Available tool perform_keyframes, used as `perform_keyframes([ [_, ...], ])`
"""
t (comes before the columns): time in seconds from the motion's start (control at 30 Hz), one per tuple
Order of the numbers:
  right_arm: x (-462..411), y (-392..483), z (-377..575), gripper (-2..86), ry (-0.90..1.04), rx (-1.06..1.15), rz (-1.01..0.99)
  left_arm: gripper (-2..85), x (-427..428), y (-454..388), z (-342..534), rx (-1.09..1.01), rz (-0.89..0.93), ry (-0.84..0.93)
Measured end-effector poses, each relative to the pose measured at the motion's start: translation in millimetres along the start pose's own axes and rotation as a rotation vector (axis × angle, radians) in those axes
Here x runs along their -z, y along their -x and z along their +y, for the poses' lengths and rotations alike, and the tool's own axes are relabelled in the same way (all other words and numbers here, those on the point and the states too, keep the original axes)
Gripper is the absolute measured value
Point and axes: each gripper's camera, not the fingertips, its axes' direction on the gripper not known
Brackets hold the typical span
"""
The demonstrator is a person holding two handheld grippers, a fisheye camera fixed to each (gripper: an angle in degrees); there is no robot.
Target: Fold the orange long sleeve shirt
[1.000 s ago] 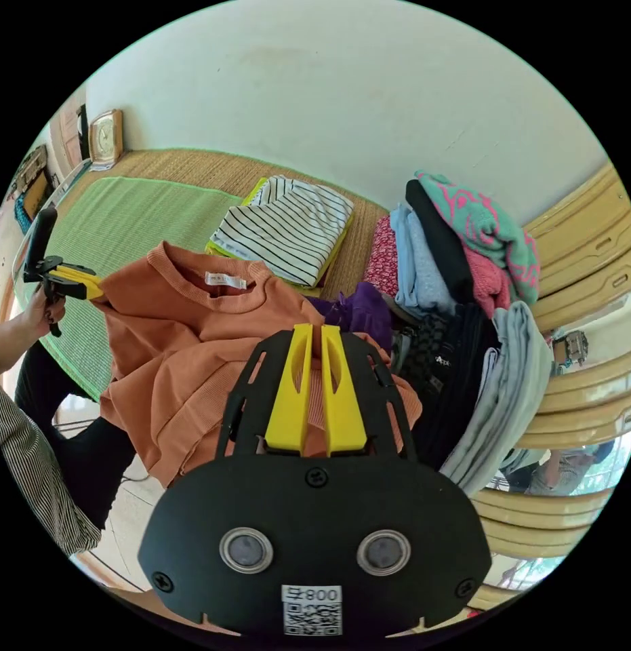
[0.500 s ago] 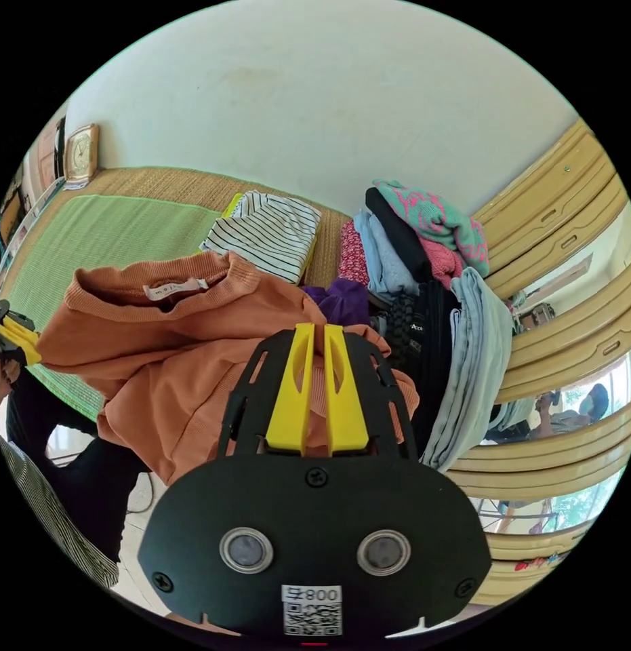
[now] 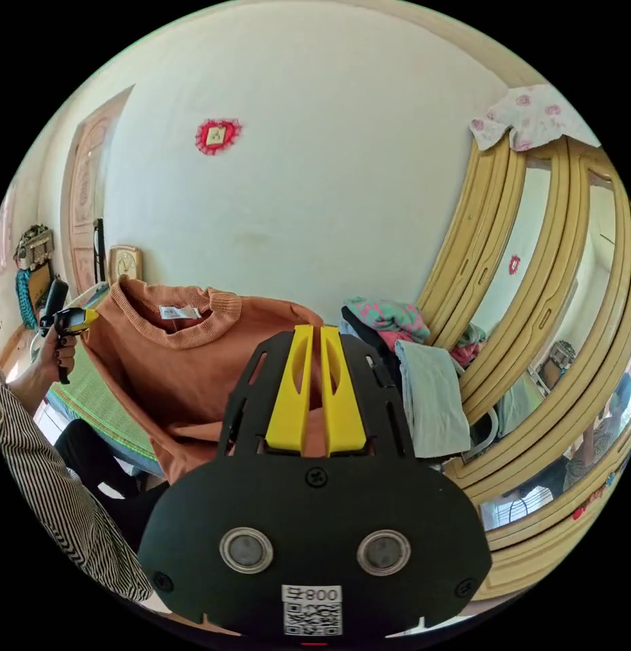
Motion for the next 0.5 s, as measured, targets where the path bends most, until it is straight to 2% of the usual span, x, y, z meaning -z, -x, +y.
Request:
perform_keyframes([
  [0.2, 122.9, 76.7, 38.5, 0.2, -0.216, 0.046, 0.091, 0.8, 73.3, -137.5, -2.3, -0.248, -0.069, -0.051],
  [0.3, 183.1, 91.9, 72.3, 0.2, -0.405, 0.045, -0.037, 0.8, 112.5, -194.7, 3.7, -0.31, -0.02, -0.181],
  [0.5, 260.2, 138.2, 97.3, 0.2, -0.59, 0.116, -0.023, 0.8, 174.8, -309.2, 5.8, -0.502, -0.082, -0.318],
])
